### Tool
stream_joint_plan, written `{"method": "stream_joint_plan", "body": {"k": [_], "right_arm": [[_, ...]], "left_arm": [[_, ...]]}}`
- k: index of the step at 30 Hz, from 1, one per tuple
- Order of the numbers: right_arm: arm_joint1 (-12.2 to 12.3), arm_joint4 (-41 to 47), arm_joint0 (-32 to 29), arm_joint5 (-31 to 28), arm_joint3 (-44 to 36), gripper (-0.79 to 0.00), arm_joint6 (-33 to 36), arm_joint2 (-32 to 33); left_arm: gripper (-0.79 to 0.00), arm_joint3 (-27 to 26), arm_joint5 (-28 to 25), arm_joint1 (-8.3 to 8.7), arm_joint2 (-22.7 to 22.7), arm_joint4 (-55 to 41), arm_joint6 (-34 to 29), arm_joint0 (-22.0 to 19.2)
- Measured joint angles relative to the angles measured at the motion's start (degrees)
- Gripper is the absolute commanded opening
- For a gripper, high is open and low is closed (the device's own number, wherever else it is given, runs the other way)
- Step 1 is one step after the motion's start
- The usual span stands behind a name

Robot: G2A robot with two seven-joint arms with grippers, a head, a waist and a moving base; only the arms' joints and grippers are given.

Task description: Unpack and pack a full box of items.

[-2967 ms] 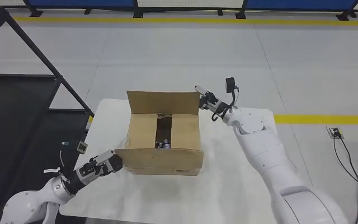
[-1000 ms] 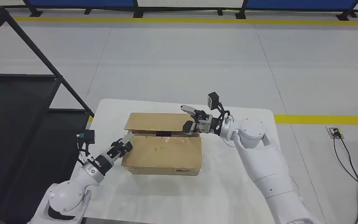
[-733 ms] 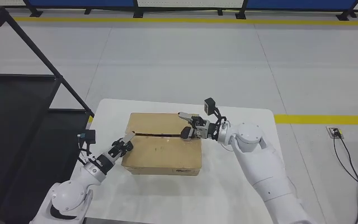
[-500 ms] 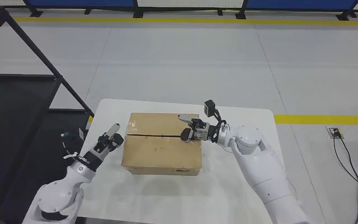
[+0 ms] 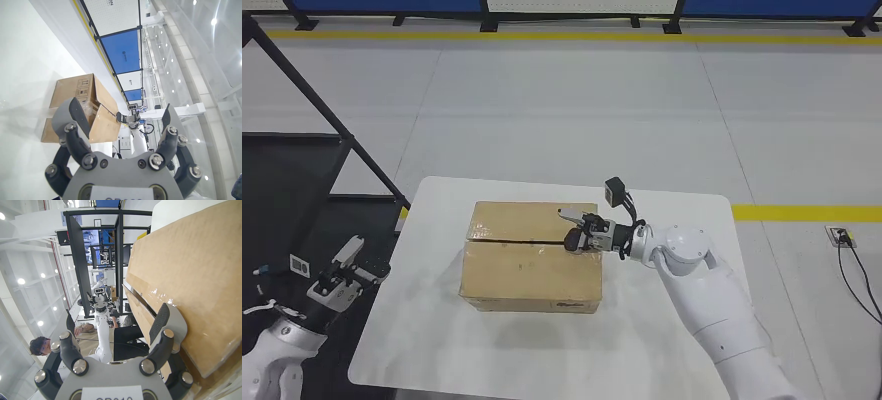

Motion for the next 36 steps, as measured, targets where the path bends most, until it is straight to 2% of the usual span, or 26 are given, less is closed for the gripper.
{"method": "stream_joint_plan", "body": {"k": [3,12,18,25,36], "right_arm": [[-0.02,0.14,-0.42,0.2,-0.63,0.0,-0.7,-0.09],[0.07,-0.16,-1.16,1.44,-2.73,0.0,-3.47,-1.13],[0.24,-0.3,-0.95,1.06,-1.43,0.0,-3.06,-1.56],[0.32,0.33,-0.02,0.78,0.44,0.0,-2.23,-2.04],[0.29,1.21,0.76,0.39,0.99,0.0,-2.14,-3.05]], "left_arm": [[0.0,0.34,0.47,-0.04,0.41,-0.58,-0.4,0.0],[0.0,4.33,4.48,-0.35,5.44,-1.82,0.26,-0.95],[0.0,8.59,9.2,-0.45,8.08,-5.16,-2.58,-2.34],[0.0,14.34,10.24,-0.8,12.94,-4.48,-1.49,-6.67],[0.0,22.87,10.63,-2.72,22.63,-7.85,5.62,-15.03]]}}
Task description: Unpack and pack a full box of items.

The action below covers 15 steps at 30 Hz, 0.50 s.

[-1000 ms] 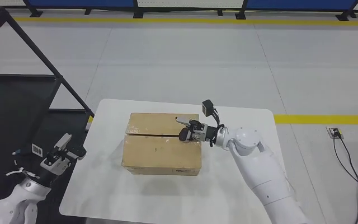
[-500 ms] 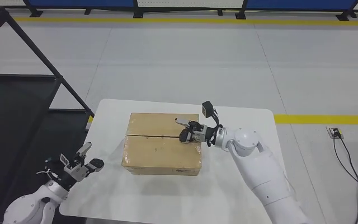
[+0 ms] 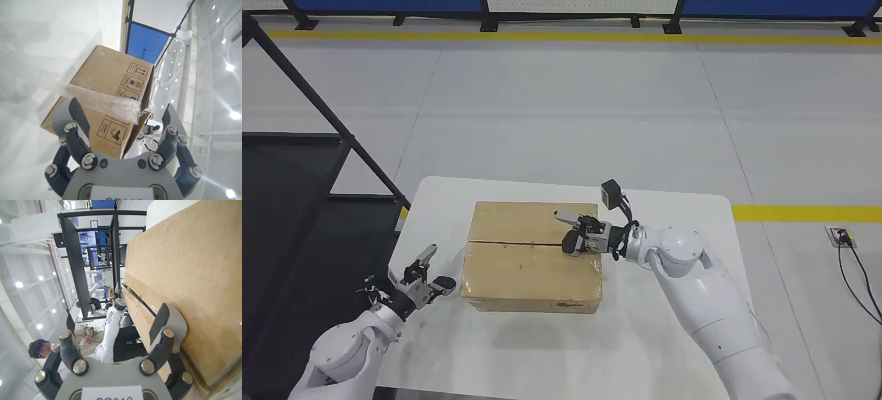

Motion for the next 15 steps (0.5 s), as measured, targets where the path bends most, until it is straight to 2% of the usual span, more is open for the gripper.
{"method": "stream_joint_plan", "body": {"k": [8,15], "right_arm": [[0.06,-0.4,0.21,0.72,-1.21,0.0,-0.65,-0.79],[0.04,-0.18,0.75,1.13,-1.0,0.0,-0.73,-1.42]], "left_arm": [[0.0,3.56,1.84,-1.06,4.28,-2.18,1.82,-3.32],[0.0,3.02,0.16,-0.89,2.63,-1.79,3.05,-2.16]]}}
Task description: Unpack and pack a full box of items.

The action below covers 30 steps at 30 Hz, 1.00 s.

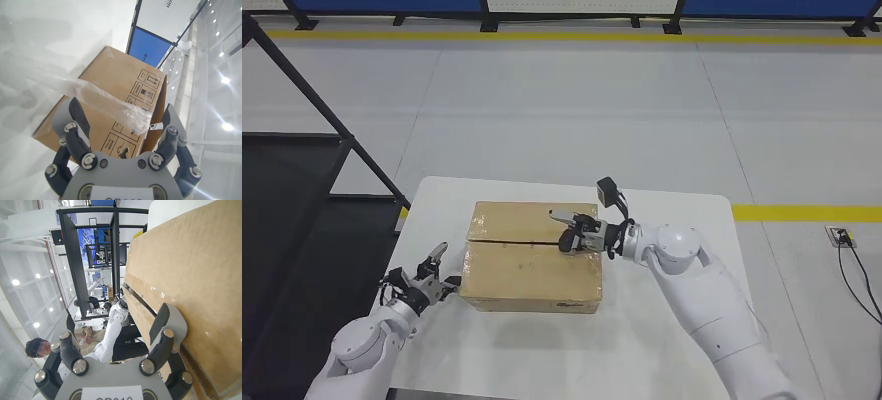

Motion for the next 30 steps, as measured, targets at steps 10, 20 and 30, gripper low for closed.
{"method": "stream_joint_plan", "body": {"k": [10,20,30], "right_arm": [[-0.26,0.95,1.46,-0.59,2.2,0.0,0.37,-1.04],[-0.55,1.49,2.57,-0.86,3.38,0.0,0.5,-2.17],[-0.63,1.57,2.88,-0.64,3.43,0.0,0.05,-2.75]], "left_arm": [[0.0,-3.16,0.48,1.33,-6.93,0.19,-3.31,4.55],[0.0,-5.48,1.38,1.32,-5.44,1.86,-4.5,5.95],[0.0,1.29,1.9,-0.9,1.08,-5.51,2.94,-0.72]]}}
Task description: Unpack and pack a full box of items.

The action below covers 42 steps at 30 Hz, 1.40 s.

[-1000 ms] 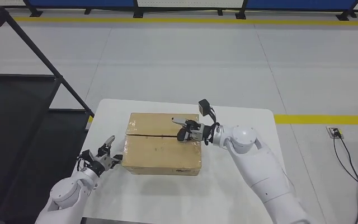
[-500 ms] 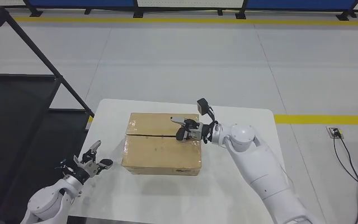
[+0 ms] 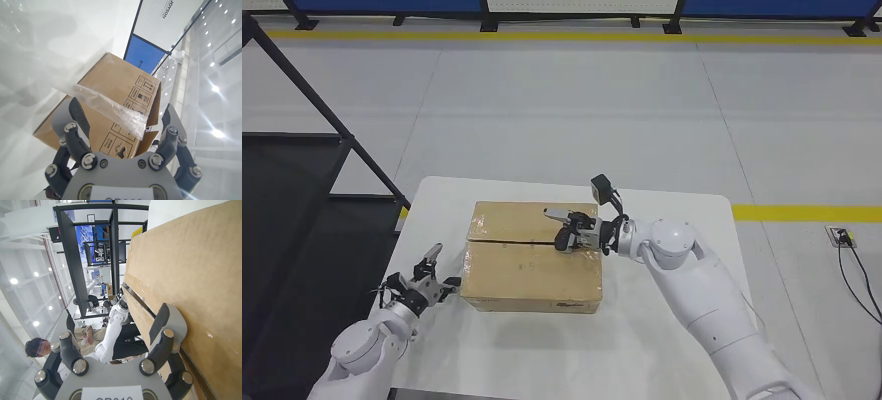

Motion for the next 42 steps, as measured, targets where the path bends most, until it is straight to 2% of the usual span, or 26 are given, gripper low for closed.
{"method": "stream_joint_plan", "body": {"k": [4,7,15,21,29,33,37,42], "right_arm": [[0.09,-0.26,-0.12,0.15,-0.32,0.0,-0.1,-0.06],[0.13,-0.44,-0.15,0.36,-0.65,0.0,-0.27,-0.13],[0.08,-0.22,0.21,0.29,-0.04,0.0,-0.2,-0.49],[-0.21,0.34,1.2,0.1,1.5,0.0,-0.02,-1.09],[-0.47,0.79,2.09,-0.35,3.02,0.0,-0.03,-1.59],[-0.52,0.93,2.29,-0.54,3.4,0.0,-0.02,-1.67],[-0.54,0.97,2.4,-0.59,3.59,0.0,0.05,-1.74],[-0.6,0.98,2.51,-0.4,3.64,0.0,-0.05,-1.91]], "left_arm": [[0.0,1.89,-1.1,-0.44,0.98,-0.64,1.46,-1.97],[0.0,1.57,-2.03,-0.37,0.3,-0.38,1.35,-1.69],[0.0,-1.49,-3.84,1.01,-6.99,1.17,-0.05,2.31],[0.0,-5.15,-3.02,2.18,-12.5,2.75,-3.66,4.91],[0.0,-8.56,-0.14,3.49,-15.73,6.47,-11.89,6.89],[0.0,-8.18,0.85,3.66,-14.88,8.15,-12.99,6.84],[0.0,-6.56,-0.13,3.33,-11.87,9.76,-11.66,5.51],[0.0,-0.42,-3.18,1.88,-5.54,8.06,-6.75,0.23]]}}
